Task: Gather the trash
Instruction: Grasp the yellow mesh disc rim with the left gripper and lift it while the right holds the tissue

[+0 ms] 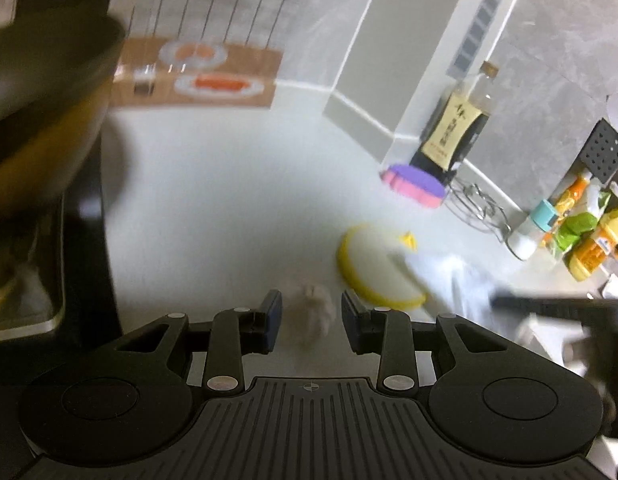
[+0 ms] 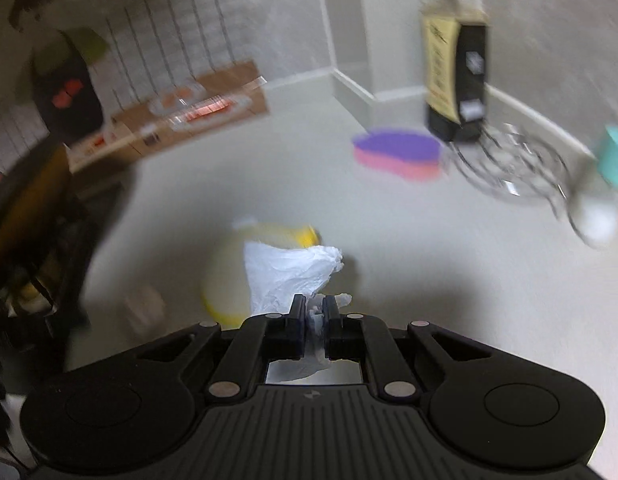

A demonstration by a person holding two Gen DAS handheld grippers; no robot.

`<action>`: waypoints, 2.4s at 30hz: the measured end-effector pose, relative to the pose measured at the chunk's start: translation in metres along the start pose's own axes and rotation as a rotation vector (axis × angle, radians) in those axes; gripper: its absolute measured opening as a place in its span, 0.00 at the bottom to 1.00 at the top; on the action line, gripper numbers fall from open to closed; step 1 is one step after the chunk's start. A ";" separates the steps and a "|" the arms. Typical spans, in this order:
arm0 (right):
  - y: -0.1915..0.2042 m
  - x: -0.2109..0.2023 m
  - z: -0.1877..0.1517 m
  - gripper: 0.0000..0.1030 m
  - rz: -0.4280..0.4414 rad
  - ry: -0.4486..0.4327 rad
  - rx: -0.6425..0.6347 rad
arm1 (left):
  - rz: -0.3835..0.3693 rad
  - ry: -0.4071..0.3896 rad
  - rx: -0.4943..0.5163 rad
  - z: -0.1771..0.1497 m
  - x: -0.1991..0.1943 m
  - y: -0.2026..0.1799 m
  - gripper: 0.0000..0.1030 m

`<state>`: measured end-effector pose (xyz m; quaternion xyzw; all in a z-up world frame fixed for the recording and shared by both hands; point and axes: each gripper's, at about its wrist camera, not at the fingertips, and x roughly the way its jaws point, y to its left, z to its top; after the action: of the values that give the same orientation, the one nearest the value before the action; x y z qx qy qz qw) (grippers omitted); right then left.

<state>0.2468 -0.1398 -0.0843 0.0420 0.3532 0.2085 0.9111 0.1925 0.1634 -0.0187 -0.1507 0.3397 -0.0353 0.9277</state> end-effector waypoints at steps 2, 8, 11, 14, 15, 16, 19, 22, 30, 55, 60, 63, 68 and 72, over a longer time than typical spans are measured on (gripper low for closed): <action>-0.005 -0.007 -0.017 0.11 -0.027 0.000 0.015 | 0.013 0.007 0.029 0.004 0.004 -0.008 0.36; -0.017 -0.036 -0.033 0.52 -0.075 -0.090 0.060 | -0.040 0.010 0.081 0.021 0.019 -0.037 0.36; -0.017 -0.045 -0.035 0.52 -0.087 -0.118 0.060 | -0.057 0.023 0.060 0.035 0.045 -0.042 0.36; -0.009 -0.043 -0.028 0.52 -0.051 -0.150 0.056 | -0.054 0.064 -0.011 0.050 0.076 -0.035 0.36; -0.006 -0.040 -0.024 0.52 -0.038 -0.158 0.058 | -0.058 0.081 -0.038 0.054 0.086 -0.033 0.36; -0.002 -0.034 -0.020 0.51 -0.027 -0.163 0.064 | -0.065 0.098 -0.060 0.058 0.095 -0.031 0.36; 0.009 -0.004 -0.005 0.32 0.005 -0.143 0.076 | -0.057 0.150 -0.065 0.065 0.118 -0.031 0.36; 0.020 0.030 0.004 0.23 -0.001 -0.096 0.067 | -0.042 0.178 -0.046 0.066 0.134 -0.035 0.36; 0.015 0.066 0.007 0.22 -0.001 -0.030 0.096 | -0.059 0.243 -0.066 0.059 0.158 -0.027 0.36; 0.004 0.055 -0.007 0.23 -0.005 -0.061 0.055 | -0.104 0.243 0.114 0.049 0.132 -0.077 0.36; 0.003 0.053 -0.009 0.23 0.003 -0.069 0.050 | -0.083 0.254 0.110 0.043 0.144 -0.069 0.38; 0.003 0.053 -0.009 0.23 0.004 -0.071 0.043 | -0.089 0.249 0.081 0.042 0.147 -0.063 0.40; 0.003 0.053 -0.010 0.23 0.009 -0.073 0.036 | -0.094 0.213 -0.018 0.042 0.150 -0.044 0.37; 0.002 0.053 -0.010 0.23 0.013 -0.076 0.035 | -0.170 0.243 -0.097 0.042 0.159 -0.033 0.37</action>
<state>0.2745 -0.1169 -0.1244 0.0682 0.3218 0.2063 0.9215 0.3424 0.1156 -0.0768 -0.2185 0.4366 -0.1154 0.8651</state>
